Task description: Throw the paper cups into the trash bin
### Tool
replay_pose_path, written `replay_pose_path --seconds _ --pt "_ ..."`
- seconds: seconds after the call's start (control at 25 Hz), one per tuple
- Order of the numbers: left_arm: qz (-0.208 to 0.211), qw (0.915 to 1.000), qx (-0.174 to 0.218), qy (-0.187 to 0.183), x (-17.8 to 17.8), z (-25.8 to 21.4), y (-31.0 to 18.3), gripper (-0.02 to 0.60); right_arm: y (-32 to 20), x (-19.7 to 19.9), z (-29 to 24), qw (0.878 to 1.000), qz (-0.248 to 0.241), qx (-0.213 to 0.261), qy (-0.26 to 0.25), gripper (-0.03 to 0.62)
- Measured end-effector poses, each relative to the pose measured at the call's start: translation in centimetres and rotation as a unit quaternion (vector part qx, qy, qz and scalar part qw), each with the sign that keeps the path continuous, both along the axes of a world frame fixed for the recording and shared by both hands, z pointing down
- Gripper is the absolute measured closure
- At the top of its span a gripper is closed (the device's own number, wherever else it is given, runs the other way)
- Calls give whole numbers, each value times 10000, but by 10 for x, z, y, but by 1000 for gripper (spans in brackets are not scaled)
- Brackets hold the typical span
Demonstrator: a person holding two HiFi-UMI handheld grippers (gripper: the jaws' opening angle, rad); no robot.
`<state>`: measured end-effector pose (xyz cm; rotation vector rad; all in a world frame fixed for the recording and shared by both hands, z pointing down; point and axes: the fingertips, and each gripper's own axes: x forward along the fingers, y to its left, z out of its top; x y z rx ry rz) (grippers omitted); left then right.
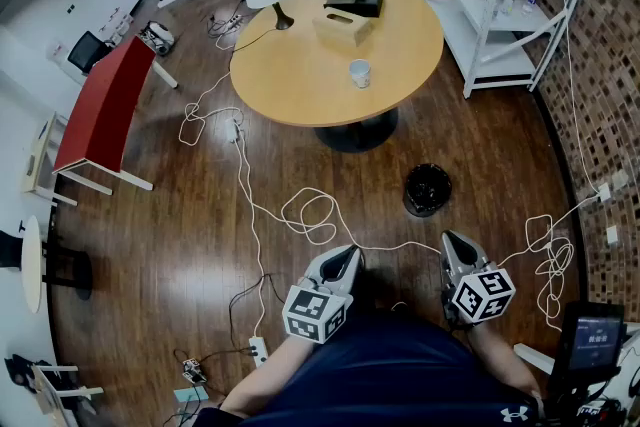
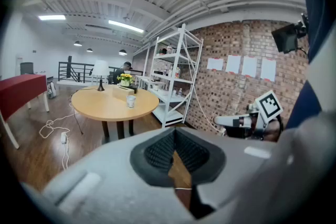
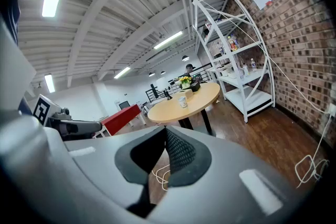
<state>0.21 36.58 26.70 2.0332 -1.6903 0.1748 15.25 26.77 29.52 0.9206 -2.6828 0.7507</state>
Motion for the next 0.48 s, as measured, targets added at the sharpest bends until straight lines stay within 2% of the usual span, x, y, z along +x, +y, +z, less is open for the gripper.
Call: replay_pose_path --seconds 0.2,0.48 --pt "-37 9999 66 135 -44 20 -50 578 -52 -49 6 9995 -100 242 174 585" --pt "279 9976 194 599 -109 31 -148 578 -139 -131 0 9970 -75 459 611 584"
